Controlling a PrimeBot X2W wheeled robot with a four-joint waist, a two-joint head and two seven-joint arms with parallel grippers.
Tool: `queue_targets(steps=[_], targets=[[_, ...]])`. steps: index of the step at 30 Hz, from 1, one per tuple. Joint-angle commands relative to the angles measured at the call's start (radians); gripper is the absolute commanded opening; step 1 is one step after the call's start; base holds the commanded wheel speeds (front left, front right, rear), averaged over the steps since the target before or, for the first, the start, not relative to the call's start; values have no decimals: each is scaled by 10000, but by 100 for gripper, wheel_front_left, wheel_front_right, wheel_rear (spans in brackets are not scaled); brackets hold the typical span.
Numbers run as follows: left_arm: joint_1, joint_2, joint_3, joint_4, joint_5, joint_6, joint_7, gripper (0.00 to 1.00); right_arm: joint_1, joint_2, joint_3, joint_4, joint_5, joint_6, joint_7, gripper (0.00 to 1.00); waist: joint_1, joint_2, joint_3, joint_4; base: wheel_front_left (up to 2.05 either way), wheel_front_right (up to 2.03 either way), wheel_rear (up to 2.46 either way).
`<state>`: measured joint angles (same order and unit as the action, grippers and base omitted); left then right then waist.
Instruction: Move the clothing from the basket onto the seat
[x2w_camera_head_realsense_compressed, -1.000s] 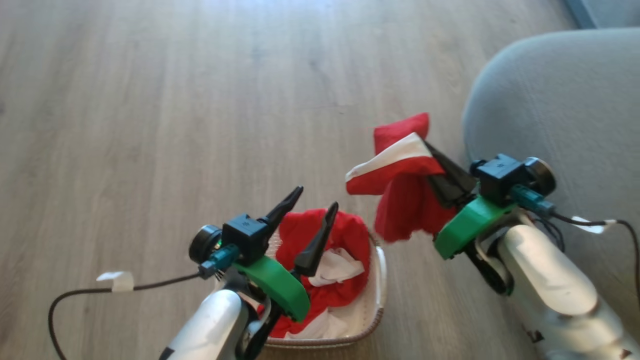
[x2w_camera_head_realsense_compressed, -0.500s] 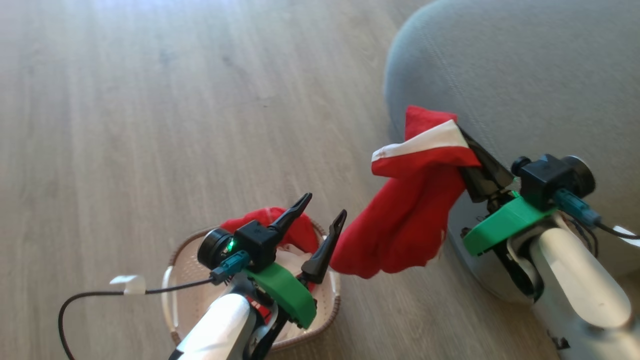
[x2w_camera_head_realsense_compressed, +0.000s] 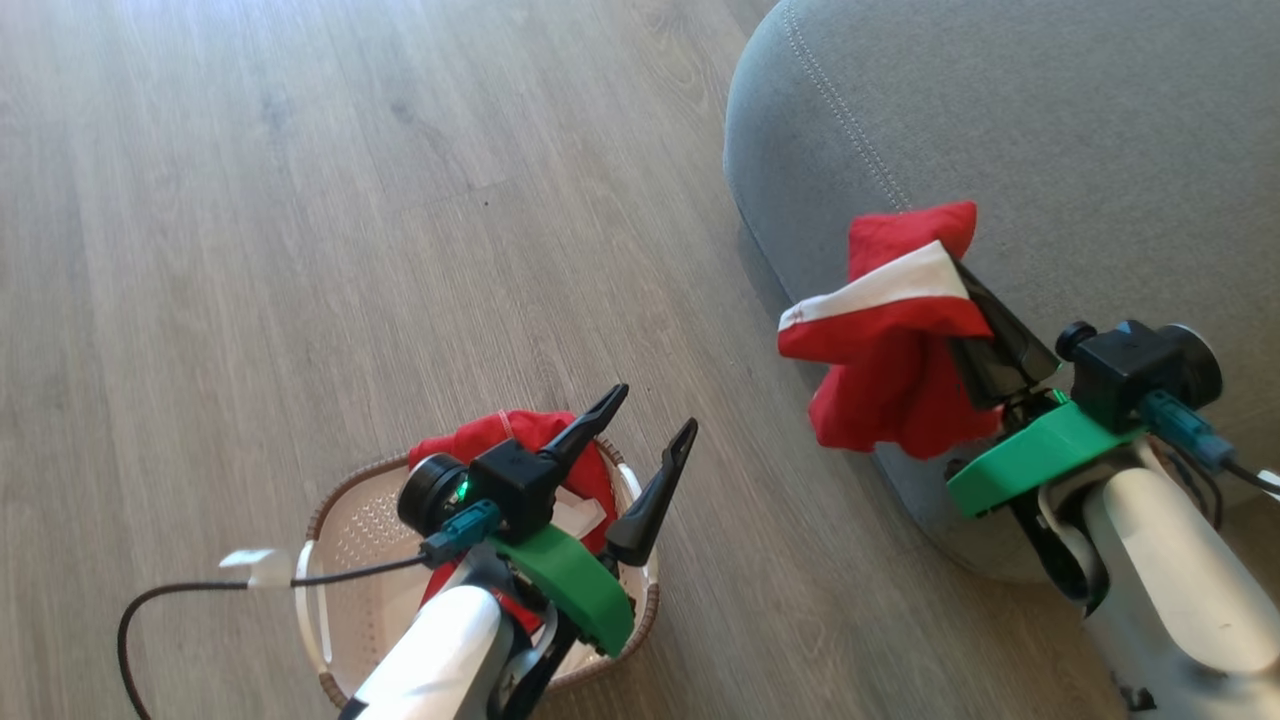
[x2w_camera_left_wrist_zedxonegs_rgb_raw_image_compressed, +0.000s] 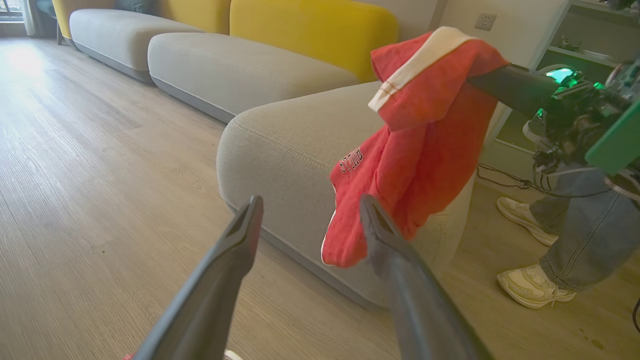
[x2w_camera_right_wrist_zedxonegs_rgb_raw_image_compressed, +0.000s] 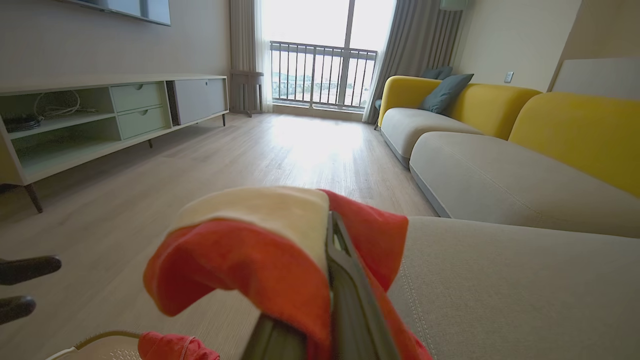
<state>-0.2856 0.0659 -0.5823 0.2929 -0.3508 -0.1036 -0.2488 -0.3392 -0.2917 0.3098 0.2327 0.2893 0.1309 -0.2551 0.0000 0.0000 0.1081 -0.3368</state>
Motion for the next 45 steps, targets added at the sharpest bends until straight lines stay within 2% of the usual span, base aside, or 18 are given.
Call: queue_targets(steps=[1, 8, 13, 18, 23, 29, 37, 41, 43, 44, 45], targets=[[-336, -76, 357, -310, 72, -53, -129, 100, -122, -82, 9, -382, -66, -2, -67, 0, 0, 0, 3, 19, 0, 0, 0], [-325, -108, 408, -333, 120, -88, -129, 100, -70, -92, -276, -495, -82, -2, -67, 0, 0, 0, 90, 119, 0, 0, 0], [-478, -121, 440, -383, 242, -100, -129, 100, -371, -11, -488, -326, 120, -2, -67, 0, 0, 0, 605, 174, 0, 0, 0], [-907, -95, 419, -396, 464, -113, -129, 100, -1646, -104, -1049, 76, 222, -2, -67, 0, 0, 0, 1817, 257, 0, 0, 0], [-1389, 71, 505, -366, 599, -109, -126, 100, -3543, 88, -1640, 860, 697, -2, -67, 0, 0, 0, 3174, 330, 0, 0, 0], [-1789, 426, 652, -452, 731, -25, 14, 100, -6353, -265, -3114, 2249, 831, -2, -67, 0, 0, 0, 4481, 443, 0, 0, 0], [-1517, 566, 539, -409, 631, 2, 38, 100, -9239, -1381, -5541, 4581, -269, -2, -67, 0, 0, 0, 4934, 1049, 0, 0, 0], [-1418, 611, 626, -620, 530, 113, 47, 100, -10084, -1854, -6584, 5419, -953, -2, -67, 0, 0, 0, 5348, 1294, 0, 0, 0], [-1404, 759, 702, -818, 548, 198, 129, 100, -10329, -1833, -7264, 5774, -1185, -2, -67, 0, 0, 0, 5750, 1268, 0, 0, 0], [-1404, 759, 702, -818, 548, 198, 129, 100, -10329, -1833, -7264, 5774, -1185, -2, -67, 0, 0, 0, 5750, 1268, 0, 0, 0], [-1438, 938, 759, -1053, 608, 263, 244, 100, -10312, -1518, -7857, 6067, -1382, -2, -67, 0, 0, 0, 6199, 1192, 0, 0, 0]])
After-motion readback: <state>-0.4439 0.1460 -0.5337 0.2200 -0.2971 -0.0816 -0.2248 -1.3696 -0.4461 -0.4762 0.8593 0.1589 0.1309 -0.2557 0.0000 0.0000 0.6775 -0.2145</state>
